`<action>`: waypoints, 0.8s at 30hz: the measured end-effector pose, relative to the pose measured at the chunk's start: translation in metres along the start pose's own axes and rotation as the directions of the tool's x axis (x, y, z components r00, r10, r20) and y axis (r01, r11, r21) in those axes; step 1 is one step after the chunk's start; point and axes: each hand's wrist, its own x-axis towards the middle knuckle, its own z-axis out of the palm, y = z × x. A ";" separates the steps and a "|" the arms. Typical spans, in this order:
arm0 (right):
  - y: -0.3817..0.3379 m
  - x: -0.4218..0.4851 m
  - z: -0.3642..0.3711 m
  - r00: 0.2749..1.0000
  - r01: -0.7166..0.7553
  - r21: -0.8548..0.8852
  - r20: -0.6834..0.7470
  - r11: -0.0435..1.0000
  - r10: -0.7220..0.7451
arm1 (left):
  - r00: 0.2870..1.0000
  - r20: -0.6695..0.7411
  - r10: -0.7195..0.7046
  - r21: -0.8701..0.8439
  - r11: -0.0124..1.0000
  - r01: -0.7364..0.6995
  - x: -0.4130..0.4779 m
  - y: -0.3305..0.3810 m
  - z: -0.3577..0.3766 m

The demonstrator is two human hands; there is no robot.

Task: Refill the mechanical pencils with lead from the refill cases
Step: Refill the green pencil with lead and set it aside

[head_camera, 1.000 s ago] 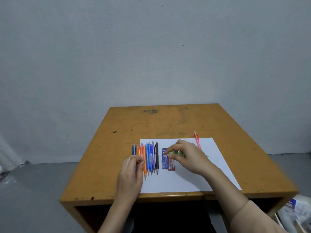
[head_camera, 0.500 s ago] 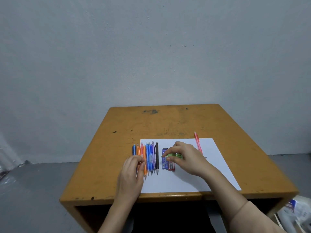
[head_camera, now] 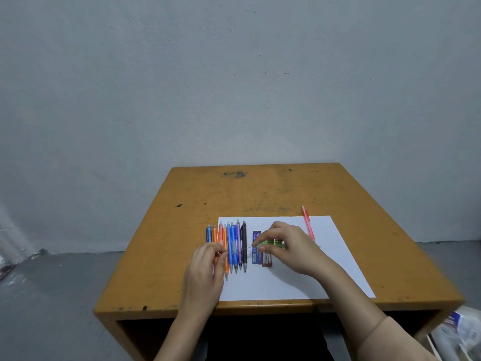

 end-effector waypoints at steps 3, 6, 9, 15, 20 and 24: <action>0.001 -0.001 -0.001 1.000 -0.017 0.015 0.001 1.000 0.017 | 1.000 -0.005 -0.003 -0.001 1.000 0.003 0.000 0.000 0.000; 0.001 -0.002 -0.001 1.000 -0.014 0.025 -0.002 1.000 0.014 | 1.000 -0.005 -0.006 0.008 1.000 0.006 0.000 0.001 0.000; 0.001 -0.001 -0.001 1.000 -0.013 0.026 -0.003 1.000 0.013 | 1.000 -0.001 -0.003 0.015 1.000 0.004 0.000 0.001 0.000; -0.001 0.000 0.001 1.000 0.009 0.009 0.006 1.000 -0.009 | 1.000 -0.004 0.026 0.005 1.000 -0.026 -0.001 0.001 -0.001; -0.003 0.002 0.003 1.000 0.014 -0.031 0.012 0.999 -0.013 | 0.999 -0.019 0.051 0.011 0.999 -0.051 0.000 0.002 0.000; -0.004 0.002 0.003 1.000 0.019 -0.057 0.017 0.998 -0.018 | 0.999 -0.018 0.050 0.042 0.998 -0.049 -0.001 0.001 0.001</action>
